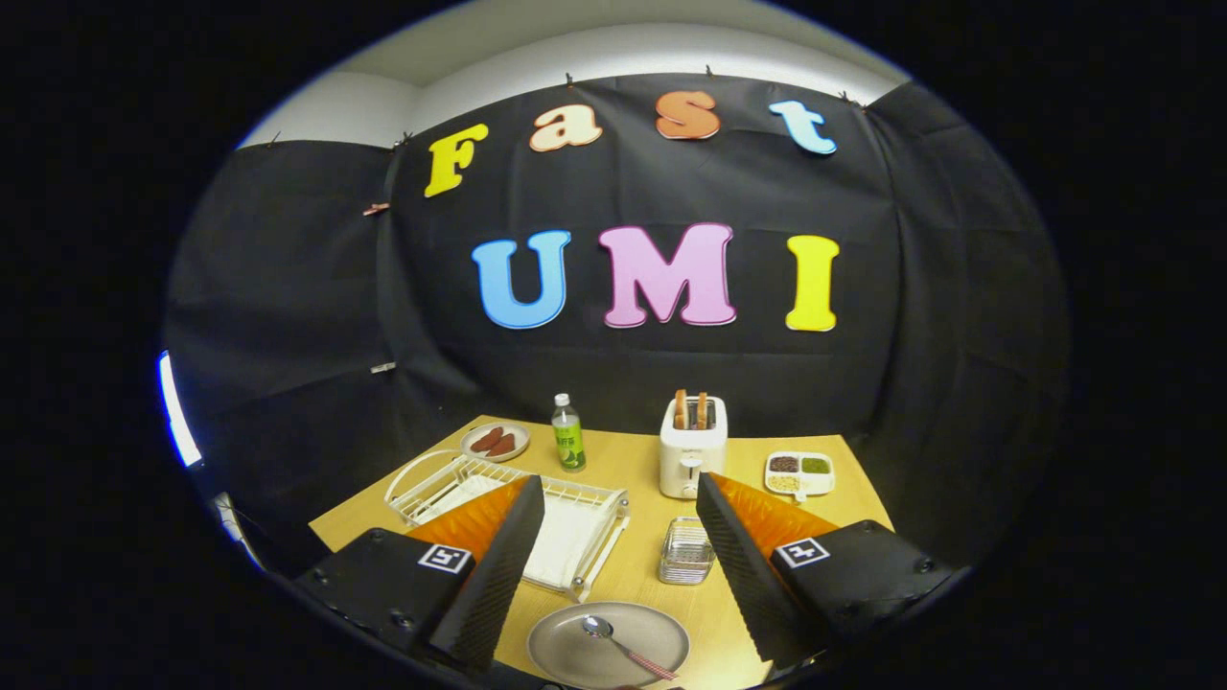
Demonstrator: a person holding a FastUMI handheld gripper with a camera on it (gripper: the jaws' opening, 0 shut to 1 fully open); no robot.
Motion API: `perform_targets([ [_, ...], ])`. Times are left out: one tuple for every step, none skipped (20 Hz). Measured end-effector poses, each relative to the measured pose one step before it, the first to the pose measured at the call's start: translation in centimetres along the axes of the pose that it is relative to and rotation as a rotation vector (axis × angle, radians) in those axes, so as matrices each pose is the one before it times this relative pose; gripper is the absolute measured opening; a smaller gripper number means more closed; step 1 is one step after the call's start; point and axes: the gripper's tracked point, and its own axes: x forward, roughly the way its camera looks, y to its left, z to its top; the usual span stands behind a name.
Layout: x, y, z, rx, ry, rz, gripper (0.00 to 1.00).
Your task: Take the plate from the dish rack, then take the spoon from the basket and place it into the plate.
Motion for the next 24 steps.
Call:
perform_targets([
  [-0.486,0.313,-0.061,-0.00525,-0.00898,-0.03016,0.99],
  [-0.404,0.202,-0.264,-0.00459,0.00043,-0.03378,0.99],
  [-0.424,0.337,-0.397,-0.00058,0.00764,-0.02751,0.99],
  [-0.376,0.375,-0.186,0.0066,0.008,-0.02515,0.99],
  [-0.258,0.479,0.146,0.01309,-0.00441,-0.02031,0.99],
  [-0.279,0.732,0.325,0.0173,-0.01098,-0.00986,0.99],
  [-0.272,0.924,0.373,0.01454,-0.01362,-0.00261,0.99],
  [-0.18,0.847,0.427,0.00573,-0.01692,-0.0006,0.99],
  [-0.077,0.629,0.587,0.00088,-0.01962,-0.0009,0.99],
  [-0.163,0.608,0.545,0.00027,-0.01823,-0.00277,0.99],
  [-0.043,0.582,0.458,0.00318,-0.01763,-0.00706,0.99],
  [-0.178,0.497,0.441,0.00247,-0.01546,-0.00867,0.99],
  [-0.002,0.496,0.351,-0.0021,-0.0117,-0.00578,0.99],
  [-0.172,0.272,0.324,-0.00579,-0.01205,-0.00709,0.99],
  [-0.166,0.383,-0.098,-0.00105,-0.006,-0.00286,0.99],
  [-0.187,0.446,-0.352,0.00478,0.00418,-0.00418,0.99],
  [-0.245,0.393,-0.598,0.0045,0.00795,-0.00185,0.99],
  [-0.115,0.135,-0.313,-0.00028,0.00258,-0.01089,0.99],
  [-0.161,-0.379,-0.169,0.00869,-0.00327,-0.02635,0.99],
  [-0.163,0.036,0.064,0.01539,-0.01021,-0.01827,0.99],
  [-0.088,0.1,-0.019,0.00796,-0.01097,-0.01528,0.99],
  [-0.157,0.06,-0.025,-0.00213,-0.00636,-0.00878,0.99],
  [-0.102,-0.051,-0.203,-0.00837,-0.00354,-0.01026,0.99],
  [0.0,0.025,-0.118,-0.01396,0.00115,-0.0058,0.99],
])
